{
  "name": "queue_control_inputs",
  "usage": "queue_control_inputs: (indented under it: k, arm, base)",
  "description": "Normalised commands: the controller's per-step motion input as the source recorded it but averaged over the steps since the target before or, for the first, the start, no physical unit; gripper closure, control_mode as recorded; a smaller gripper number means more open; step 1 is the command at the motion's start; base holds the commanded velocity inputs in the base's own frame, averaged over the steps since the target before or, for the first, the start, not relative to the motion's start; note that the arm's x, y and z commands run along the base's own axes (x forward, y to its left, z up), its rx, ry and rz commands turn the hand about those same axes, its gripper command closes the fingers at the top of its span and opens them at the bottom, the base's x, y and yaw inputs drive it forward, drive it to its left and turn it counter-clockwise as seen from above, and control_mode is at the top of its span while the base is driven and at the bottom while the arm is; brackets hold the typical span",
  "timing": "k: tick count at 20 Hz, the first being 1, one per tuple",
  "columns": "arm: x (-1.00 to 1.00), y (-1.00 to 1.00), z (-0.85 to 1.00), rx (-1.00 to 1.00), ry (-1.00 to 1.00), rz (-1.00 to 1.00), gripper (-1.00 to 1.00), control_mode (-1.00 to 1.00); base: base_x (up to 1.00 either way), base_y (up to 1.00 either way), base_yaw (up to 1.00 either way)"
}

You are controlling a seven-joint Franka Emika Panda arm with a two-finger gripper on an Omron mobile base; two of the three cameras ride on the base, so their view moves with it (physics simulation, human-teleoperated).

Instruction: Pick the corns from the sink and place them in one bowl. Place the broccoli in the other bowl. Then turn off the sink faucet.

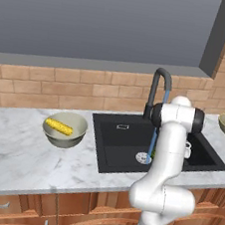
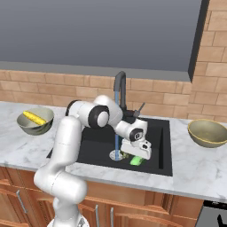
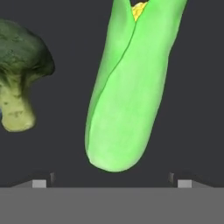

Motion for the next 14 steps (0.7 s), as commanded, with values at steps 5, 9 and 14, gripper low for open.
queue_control_inputs:
  k: [5,9,14]
  arm:
    - [0.19,0.00,-0.30,0.00,0.00,0.00,-1.00,-1.00]
    - [0.20,-0.05,-0.29,0.00,0.00,0.00,-1.00,-1.00]
    - [0.15,-0.17,-0.27,0.00,0.00,0.00,-1.00,-1.00]
  base:
    - [0.00,0.00,0.00]
    - [0.00,0.00,0.00]
    - [0.00,0.00,0.00]
